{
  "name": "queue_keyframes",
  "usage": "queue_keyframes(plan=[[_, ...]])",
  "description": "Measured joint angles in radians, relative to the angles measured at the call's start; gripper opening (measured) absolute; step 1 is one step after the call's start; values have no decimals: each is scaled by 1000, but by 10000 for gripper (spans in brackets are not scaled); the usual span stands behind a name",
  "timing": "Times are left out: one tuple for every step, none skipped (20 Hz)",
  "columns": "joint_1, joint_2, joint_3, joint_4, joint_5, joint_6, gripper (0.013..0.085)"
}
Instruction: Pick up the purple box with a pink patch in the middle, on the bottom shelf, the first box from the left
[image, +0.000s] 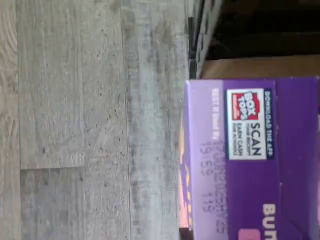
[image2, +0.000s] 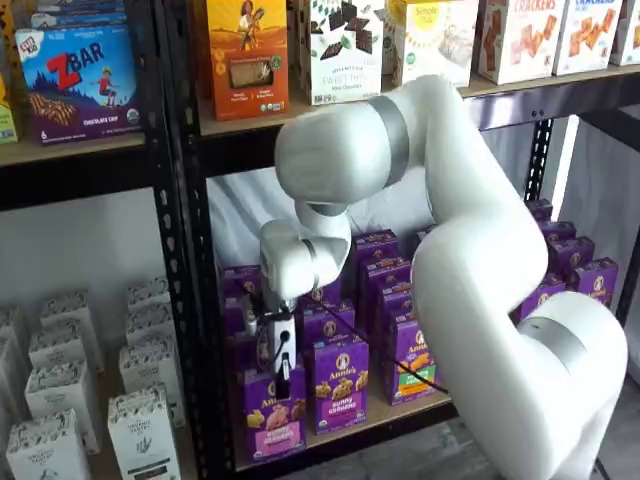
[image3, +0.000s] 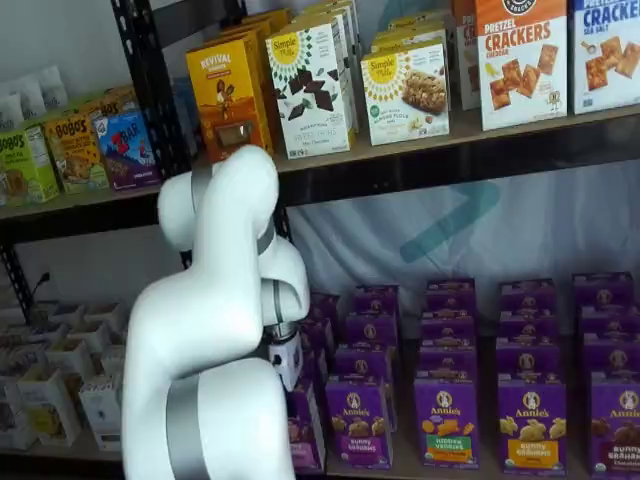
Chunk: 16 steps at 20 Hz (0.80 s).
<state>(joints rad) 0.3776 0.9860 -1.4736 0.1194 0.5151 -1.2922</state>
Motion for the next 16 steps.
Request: queue_keyframes(plan=[[1, -12, 19, -4, -7, 4, 330], [3, -30, 46, -6, -17, 7, 330], [5, -47, 73, -6, -28, 9, 330], [7, -64, 100, -10, -40, 13, 330], [8, -84, 130, -19, -53, 22, 330], [10, -100, 157, -23, -64, 27, 330], [12, -121, 190, -24, -80, 29, 330], [14, -141, 221, -21, -95, 27, 330], [15, -160, 247, -14, -107, 22, 330], [16, -179, 273, -3, -117, 12, 330], [17, -195, 295, 9, -123, 1, 330], [17, -216, 318, 18, -122, -6, 330], [18, -240, 343, 22, -120, -9, 330], [18, -262, 366, 20, -118, -7, 330], [20, -285, 393, 17, -124, -3, 330], [21, -312, 419, 12, -128, 3, 330]])
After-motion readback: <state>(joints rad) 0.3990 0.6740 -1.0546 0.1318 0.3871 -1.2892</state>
